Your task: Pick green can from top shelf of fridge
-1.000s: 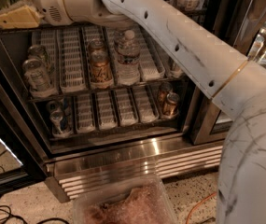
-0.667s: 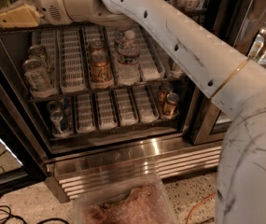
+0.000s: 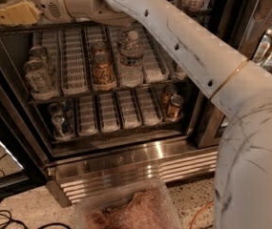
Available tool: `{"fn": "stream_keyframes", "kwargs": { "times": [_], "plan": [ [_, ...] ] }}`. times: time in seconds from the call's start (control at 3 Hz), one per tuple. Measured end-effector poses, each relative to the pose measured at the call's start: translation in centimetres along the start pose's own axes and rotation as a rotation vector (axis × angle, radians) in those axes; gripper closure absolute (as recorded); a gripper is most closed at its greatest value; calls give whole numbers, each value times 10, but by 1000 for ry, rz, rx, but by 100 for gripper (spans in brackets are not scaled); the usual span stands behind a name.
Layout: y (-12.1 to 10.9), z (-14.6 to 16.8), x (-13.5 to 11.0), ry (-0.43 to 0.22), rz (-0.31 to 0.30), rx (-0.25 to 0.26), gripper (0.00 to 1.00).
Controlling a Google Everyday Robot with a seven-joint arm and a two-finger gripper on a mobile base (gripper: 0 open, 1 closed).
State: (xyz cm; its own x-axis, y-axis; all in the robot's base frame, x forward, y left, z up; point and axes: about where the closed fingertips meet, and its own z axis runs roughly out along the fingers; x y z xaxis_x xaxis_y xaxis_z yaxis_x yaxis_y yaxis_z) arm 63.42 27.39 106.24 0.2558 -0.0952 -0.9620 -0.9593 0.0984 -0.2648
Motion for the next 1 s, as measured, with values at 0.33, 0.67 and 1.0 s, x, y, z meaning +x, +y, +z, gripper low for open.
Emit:
{"fn": "stream_keyframes", "kwargs": {
  "times": [0.33, 0.67, 1.0],
  "plan": [
    [-3, 3, -3, -11, 4, -2, 32],
    [-4, 4, -5, -14, 4, -2, 32],
    [-6, 7, -4, -21, 10, -4, 33]
  ]
}}
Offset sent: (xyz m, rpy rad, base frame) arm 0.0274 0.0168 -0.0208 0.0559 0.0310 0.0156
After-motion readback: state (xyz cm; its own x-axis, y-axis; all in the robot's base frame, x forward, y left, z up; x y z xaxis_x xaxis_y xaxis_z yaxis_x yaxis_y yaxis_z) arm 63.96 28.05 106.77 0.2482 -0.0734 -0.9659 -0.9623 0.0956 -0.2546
